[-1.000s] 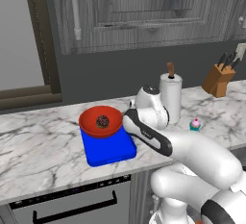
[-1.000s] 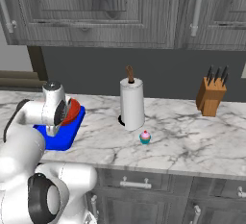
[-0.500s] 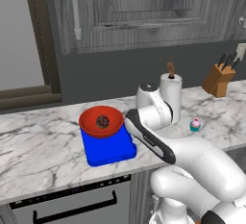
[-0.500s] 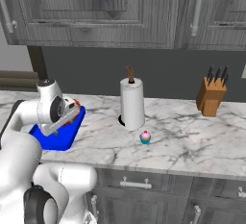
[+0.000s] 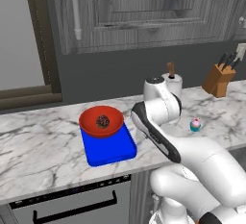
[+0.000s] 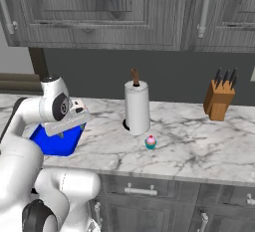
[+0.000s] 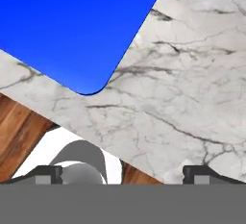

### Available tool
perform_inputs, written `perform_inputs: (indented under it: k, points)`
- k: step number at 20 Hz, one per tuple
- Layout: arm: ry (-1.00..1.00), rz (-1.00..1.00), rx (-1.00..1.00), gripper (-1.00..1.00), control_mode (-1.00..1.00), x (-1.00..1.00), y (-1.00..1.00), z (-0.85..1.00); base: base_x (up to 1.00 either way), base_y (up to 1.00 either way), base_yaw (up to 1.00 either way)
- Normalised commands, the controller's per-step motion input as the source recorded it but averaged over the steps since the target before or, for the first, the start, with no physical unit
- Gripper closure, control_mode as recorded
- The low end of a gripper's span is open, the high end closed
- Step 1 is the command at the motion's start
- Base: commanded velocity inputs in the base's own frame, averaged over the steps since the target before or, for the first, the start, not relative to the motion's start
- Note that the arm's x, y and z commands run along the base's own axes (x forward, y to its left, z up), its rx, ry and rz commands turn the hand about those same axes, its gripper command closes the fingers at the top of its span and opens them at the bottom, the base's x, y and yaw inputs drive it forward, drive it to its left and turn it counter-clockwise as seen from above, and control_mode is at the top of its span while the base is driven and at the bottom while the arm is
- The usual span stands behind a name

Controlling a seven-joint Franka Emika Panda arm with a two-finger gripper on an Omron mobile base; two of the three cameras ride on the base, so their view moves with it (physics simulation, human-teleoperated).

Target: Place the bowl with cake and the cupcake onto the tray.

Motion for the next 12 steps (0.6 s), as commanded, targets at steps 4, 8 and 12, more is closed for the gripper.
perform_inputs:
  k: [4, 8, 12]
  points:
    - [-0.04, -0.28, -0.03, -1.00, -1.00, -0.14, -0.50, 0.05, 0.00, 0.00, 0.00]
    - [-0.14, -0.20, -0.07, -1.00, -1.00, -0.08, -0.55, 0.00, 0.00, 0.00, 0.00]
    - [-0.16, -0.19, -0.07, -1.00, -1.00, -0.05, -0.56, 0.00, 0.00, 0.00, 0.00]
